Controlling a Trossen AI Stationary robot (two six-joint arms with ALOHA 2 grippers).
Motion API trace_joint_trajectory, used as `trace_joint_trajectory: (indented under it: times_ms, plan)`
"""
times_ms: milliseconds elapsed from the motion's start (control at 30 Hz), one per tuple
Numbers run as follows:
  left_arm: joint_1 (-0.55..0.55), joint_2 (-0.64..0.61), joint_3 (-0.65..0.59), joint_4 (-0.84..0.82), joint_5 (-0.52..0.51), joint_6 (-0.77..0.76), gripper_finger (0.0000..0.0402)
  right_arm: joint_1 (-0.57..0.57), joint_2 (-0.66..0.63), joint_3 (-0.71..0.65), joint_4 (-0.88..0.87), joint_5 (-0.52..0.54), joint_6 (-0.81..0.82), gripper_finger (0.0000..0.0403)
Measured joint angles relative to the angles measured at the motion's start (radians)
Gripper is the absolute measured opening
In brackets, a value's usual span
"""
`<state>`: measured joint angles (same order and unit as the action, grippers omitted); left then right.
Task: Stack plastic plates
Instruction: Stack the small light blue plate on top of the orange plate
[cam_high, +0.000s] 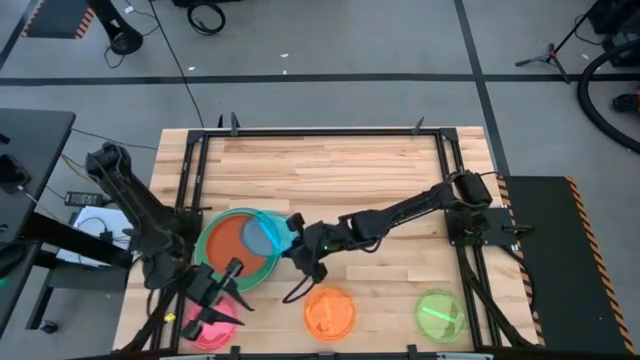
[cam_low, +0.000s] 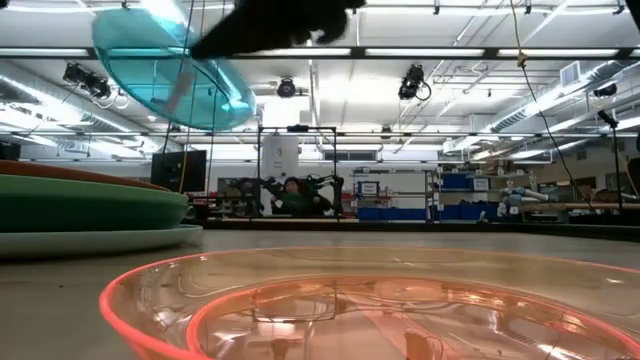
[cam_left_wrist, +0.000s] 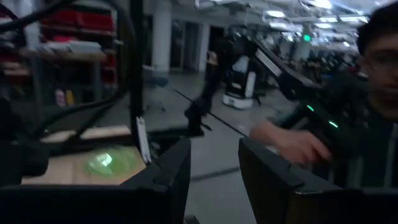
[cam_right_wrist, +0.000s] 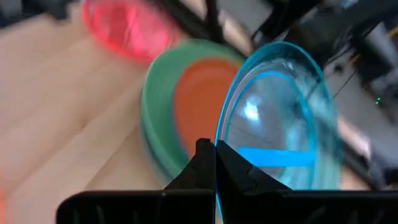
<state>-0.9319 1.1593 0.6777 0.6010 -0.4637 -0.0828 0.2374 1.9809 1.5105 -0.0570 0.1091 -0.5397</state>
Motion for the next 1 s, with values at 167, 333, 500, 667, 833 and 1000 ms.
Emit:
trace_joint_trajectory:
  times_ms: [167, 333, 500, 667, 833, 1000]
  plan:
    - [0.075, 0.060, 0.016, 0.131, 0.000, 0.012, 0.0142, -0.015, 0.069, 0.047, 0.081, -0.092, -0.037, 0.0002]
    - [0.093, 0.063, 0.130, 0.099, -0.001, 0.089, 0.0142, -0.015, 0.161, 0.138, 0.047, -0.092, -0.058, 0.0002]
    - [0.085, 0.063, 0.248, -0.054, -0.036, 0.166, 0.0142, -0.017, 0.240, 0.231, 0.046, -0.092, -0.057, 0.0002]
    - [0.101, 0.063, 0.273, -0.122, -0.106, 0.147, 0.0142, -0.031, 0.337, 0.344, 0.054, -0.100, -0.036, 0.0002]
    - [0.117, 0.063, 0.273, -0.129, -0.109, 0.146, 0.0142, -0.050, 0.464, 0.450, 0.066, -0.101, -0.036, 0.0003]
    - [0.118, 0.063, 0.273, -0.130, -0.109, 0.121, 0.0142, -0.071, 0.527, 0.488, 0.071, -0.101, -0.032, 0.0005]
